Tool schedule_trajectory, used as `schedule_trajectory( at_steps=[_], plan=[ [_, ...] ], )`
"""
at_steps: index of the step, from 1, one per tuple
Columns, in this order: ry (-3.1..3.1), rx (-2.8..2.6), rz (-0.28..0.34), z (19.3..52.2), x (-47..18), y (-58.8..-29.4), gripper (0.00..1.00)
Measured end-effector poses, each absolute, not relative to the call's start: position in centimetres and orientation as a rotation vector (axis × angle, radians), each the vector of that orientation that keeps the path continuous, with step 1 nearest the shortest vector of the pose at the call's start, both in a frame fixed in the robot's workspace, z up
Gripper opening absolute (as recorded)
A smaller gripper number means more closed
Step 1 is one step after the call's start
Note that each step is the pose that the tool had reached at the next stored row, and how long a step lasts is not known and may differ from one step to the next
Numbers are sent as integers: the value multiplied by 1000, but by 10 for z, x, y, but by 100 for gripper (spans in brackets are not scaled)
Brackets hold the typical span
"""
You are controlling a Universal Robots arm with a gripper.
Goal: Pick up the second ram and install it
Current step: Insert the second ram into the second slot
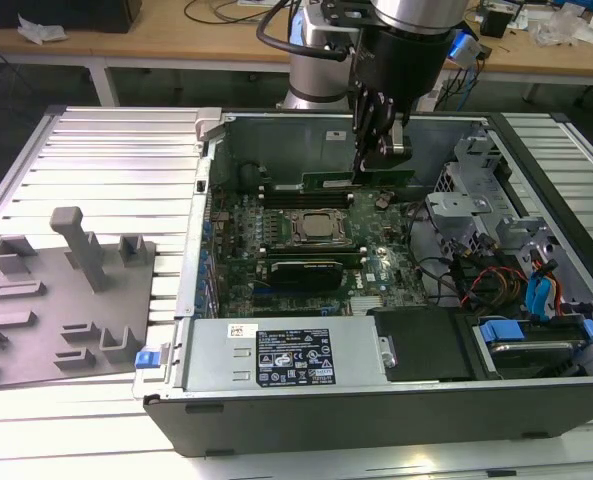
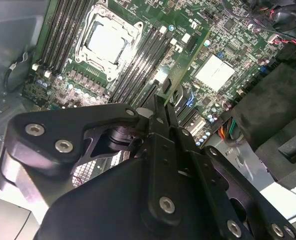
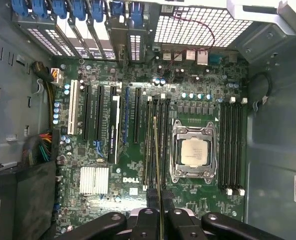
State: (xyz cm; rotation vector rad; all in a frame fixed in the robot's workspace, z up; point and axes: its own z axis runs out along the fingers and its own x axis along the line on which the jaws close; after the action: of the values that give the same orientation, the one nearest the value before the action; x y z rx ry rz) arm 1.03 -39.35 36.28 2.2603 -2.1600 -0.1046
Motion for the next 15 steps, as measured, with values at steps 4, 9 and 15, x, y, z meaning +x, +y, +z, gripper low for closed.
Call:
schedule_trajectory(
  at_steps=[4,9,15],
  plan=[
    [-2160,2260,-105,362,10,-394,14],
    [-2160,2260,-105,358,10,-394,14],
    [-2160,2260,-105,350,10,-393,14]
  ],
)
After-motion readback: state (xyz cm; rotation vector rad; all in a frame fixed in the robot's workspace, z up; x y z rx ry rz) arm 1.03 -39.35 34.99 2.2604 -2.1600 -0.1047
